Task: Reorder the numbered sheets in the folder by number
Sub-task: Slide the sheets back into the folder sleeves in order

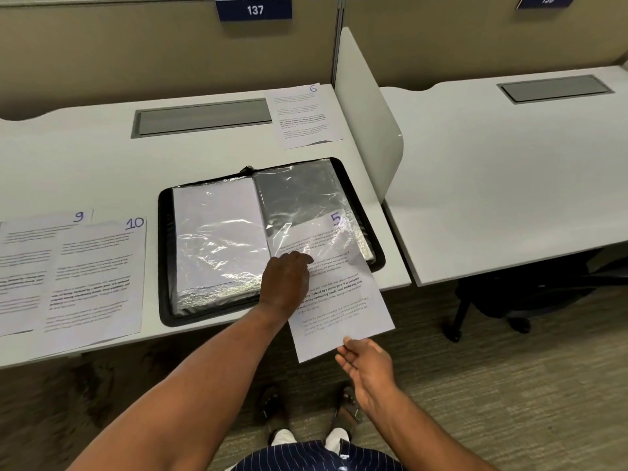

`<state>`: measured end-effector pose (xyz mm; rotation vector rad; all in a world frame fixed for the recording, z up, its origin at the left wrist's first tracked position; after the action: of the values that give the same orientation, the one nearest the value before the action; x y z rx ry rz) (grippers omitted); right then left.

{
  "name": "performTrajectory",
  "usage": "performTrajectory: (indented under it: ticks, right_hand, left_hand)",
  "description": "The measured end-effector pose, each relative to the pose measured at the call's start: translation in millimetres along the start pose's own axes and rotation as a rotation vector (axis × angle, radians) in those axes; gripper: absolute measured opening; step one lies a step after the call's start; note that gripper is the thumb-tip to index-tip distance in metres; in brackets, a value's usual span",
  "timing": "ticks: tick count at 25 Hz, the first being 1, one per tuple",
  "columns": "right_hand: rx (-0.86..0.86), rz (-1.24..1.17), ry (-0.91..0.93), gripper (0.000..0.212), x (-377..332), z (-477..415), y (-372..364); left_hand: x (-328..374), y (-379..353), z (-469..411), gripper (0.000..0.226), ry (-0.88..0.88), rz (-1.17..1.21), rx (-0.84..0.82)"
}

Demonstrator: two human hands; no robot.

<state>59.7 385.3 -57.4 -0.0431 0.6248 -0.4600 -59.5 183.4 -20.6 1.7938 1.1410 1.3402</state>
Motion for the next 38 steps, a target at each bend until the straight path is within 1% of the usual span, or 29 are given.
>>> performTrajectory:
  ticks: [2,6,9,14,18,20,23,31,35,38]
  right_hand:
    - [-0.023,-0.031,-0.004,0.006,7.3,7.7,2.0]
    - [-0.055,-0.028,-0.027,0.016,20.4,14.4,-3.5]
    - [-0.033,0.001,-0.025,0.019,20.3,11.0,-11.5]
    - [0.004,0.055,0.018,0.019,-0.5,-6.1,-35.6]
    - [0.041,0.102,0.053,0.018,-15.1,-16.3,-33.1]
    - [0.070,0.130,0.050,0.014,-12.1,-19.9,-22.7]
    - [0.112,0.121,0.041,0.017,-7.0,-24.8,-14.3]
    - [0.042,0.089,0.080,0.011,-45.2,-35.4,-60.2]
    - [0.027,0.154,0.101,0.007,-68.3,-45.2,-79.5]
    - [0.020,0.210,0.132,0.004,-73.1,-49.5,-84.7]
  left_hand:
    - [0.7,-0.3,0.8,0.024,-0.005,0.007,0.009]
    - [2.5,-2.7,4.6,0.027,-0.037,-0.025,0.009]
    - [3.5,-4.8,4.8,0.027,-0.060,-0.032,-0.001]
    - [8.3,-1.2,2.4,0.028,-0.065,-0.036,0.002]
    - [9.4,-1.0,1.8,0.024,-0.058,-0.066,-0.010]
    - [8.0,-2.5,-0.6,0.022,-0.056,-0.090,-0.020]
    - [8.3,-5.2,-5.0,0.020,-0.045,-0.106,-0.041]
    - [12.1,-4.7,-2.5,0.022,0.020,-0.108,-0.037]
    - [15.8,-1.1,-1.7,0.023,0.057,-0.100,-0.002]
    - [16.6,4.7,-3.7,0.025,0.109,-0.099,0.040]
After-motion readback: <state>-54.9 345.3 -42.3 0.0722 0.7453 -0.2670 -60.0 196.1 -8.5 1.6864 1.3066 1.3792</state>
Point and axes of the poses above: each hand's wrist, its own z-axis away from the middle knuckle, its own y-axis out of the back of the hand, x = y × z, the point moved 4 cm from there along -z, towards the middle knuckle, and after that the axes turned 1 degree about -x, right-handed, at the moved point
